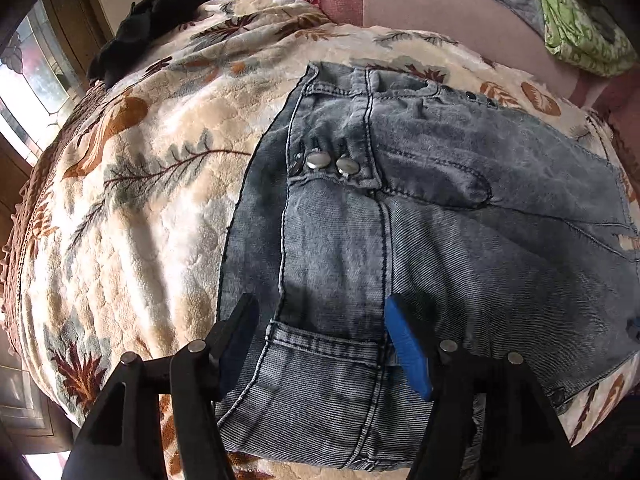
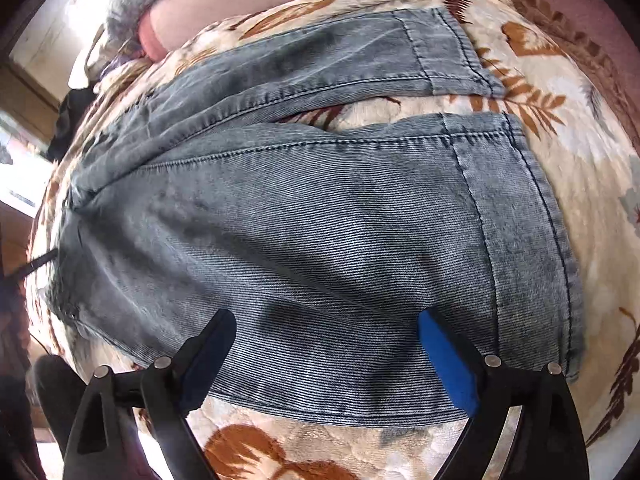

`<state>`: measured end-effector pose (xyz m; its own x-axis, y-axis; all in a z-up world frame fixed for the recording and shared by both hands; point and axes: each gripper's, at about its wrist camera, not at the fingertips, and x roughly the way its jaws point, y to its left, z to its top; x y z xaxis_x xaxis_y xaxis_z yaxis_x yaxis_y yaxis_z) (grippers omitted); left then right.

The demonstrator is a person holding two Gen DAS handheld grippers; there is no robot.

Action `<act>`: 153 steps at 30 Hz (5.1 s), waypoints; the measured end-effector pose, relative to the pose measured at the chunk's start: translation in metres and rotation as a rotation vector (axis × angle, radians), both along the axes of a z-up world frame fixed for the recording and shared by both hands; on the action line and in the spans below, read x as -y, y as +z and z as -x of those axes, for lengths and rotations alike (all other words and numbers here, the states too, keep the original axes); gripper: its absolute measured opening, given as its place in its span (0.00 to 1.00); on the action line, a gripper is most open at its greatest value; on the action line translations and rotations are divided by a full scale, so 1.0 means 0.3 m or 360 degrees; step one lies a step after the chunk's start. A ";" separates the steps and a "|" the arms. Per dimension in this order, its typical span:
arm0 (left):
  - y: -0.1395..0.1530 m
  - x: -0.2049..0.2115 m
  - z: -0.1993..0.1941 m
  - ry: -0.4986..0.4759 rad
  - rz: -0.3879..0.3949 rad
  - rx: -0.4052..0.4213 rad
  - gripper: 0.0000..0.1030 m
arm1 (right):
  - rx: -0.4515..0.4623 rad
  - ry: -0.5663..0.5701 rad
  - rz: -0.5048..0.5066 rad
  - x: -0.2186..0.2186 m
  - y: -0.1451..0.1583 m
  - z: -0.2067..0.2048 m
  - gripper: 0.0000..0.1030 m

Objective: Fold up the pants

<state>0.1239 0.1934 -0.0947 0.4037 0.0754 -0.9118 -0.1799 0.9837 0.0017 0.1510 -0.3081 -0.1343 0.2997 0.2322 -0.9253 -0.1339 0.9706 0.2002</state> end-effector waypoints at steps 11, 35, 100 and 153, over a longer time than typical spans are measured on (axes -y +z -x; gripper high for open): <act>0.148 -0.226 -0.342 0.0206 0.0379 0.0154 0.71 | 0.0189 -0.0229 -0.0296 0.222 0.271 -0.485 0.91; -0.072 -0.284 -0.781 0.0190 0.0770 0.0011 0.51 | -0.0015 -0.0236 -0.0048 0.327 0.021 -1.018 0.50; 0.141 -0.259 0.232 0.0043 0.0685 0.0258 0.04 | 0.0330 -0.0276 -0.0320 0.479 0.270 0.048 0.17; -0.038 0.113 0.174 -0.0157 0.0070 0.0111 0.59 | 0.0223 -0.0348 0.0074 0.423 0.116 -0.238 0.21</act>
<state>0.0717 0.1594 -0.1061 0.4699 -0.0076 -0.8827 -0.0803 0.9955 -0.0513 0.2224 -0.4351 -0.0996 0.4640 0.1059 -0.8795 0.0569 0.9872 0.1489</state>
